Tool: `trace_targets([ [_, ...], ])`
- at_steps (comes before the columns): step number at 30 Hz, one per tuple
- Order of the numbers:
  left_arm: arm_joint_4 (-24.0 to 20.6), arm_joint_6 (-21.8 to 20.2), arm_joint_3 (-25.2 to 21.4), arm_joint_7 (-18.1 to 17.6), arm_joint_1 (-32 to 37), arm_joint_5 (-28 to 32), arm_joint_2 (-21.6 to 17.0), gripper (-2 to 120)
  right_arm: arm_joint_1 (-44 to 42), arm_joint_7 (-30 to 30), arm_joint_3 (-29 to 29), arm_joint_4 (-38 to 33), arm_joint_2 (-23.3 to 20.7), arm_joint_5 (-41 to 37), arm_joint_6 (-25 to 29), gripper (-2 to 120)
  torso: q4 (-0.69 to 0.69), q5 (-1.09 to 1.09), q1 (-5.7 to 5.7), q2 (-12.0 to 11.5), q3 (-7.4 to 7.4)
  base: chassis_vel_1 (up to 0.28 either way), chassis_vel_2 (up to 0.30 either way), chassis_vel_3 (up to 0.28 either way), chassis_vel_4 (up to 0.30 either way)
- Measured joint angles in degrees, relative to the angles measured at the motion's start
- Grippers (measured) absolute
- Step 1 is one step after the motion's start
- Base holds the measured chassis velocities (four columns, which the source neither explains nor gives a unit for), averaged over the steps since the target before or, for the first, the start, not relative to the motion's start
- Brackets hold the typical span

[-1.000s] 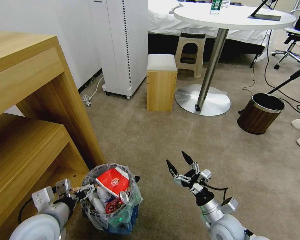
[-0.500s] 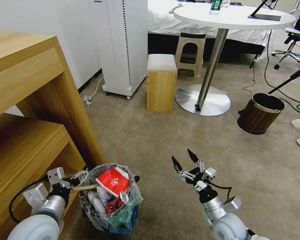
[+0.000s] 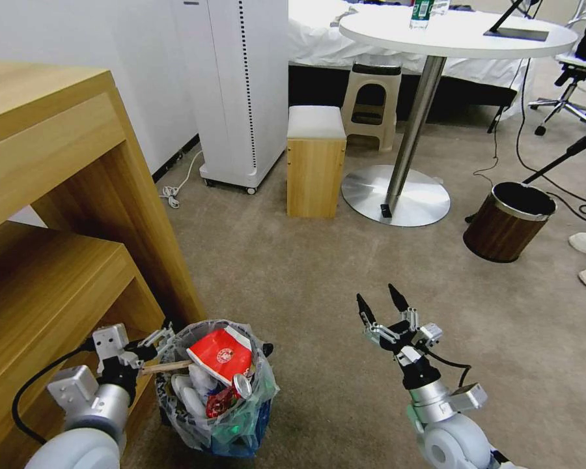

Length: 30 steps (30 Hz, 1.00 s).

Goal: Pick up the trash bin and place the garbage on the floor into it.

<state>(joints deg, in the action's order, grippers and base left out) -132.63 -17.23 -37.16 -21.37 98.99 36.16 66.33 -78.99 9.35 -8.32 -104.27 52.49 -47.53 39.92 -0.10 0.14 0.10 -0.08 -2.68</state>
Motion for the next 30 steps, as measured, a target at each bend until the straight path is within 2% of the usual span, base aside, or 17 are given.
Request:
trace_targets([
  [4,-0.6,0.5,0.5,0.6,0.8,-1.5,0.7,99,-1.3,0.5,-2.1,-0.1,0.5,0.0,0.0,100,0.00,0.00,0.00,0.0,0.00,0.000,0.000,0.000,0.000],
  [6,-0.5,2.0,0.2,2.2,0.9,-4.9,1.3,99,-2.4,0.8,-4.2,-0.3,1.0,0.7,0.1,100,-0.01,0.00,0.00,0.0,0.00,0.000,0.000,0.000,0.000],
  [17,-1.0,3.6,0.2,4.3,0.9,-8.5,2.8,99,-7.8,1.9,-12.3,-2.3,2.5,2.9,1.3,100,0.00,-0.01,0.00,0.0,0.00,0.000,0.000,0.000,0.000],
  [19,-1.0,4.7,0.3,5.5,1.0,-10.6,3.4,99,-9.8,1.8,-14.8,-3.3,3.4,4.2,1.8,100,0.00,-0.01,0.00,0.0,0.00,0.000,0.000,0.000,0.000],
  [30,-0.2,6.1,0.0,6.2,0.7,-11.7,3.5,99,-13.5,-1.1,-19.7,-3.5,5.3,7.7,3.7,100,-0.01,0.00,0.00,0.0,0.00,0.000,0.000,0.000,0.000],
])
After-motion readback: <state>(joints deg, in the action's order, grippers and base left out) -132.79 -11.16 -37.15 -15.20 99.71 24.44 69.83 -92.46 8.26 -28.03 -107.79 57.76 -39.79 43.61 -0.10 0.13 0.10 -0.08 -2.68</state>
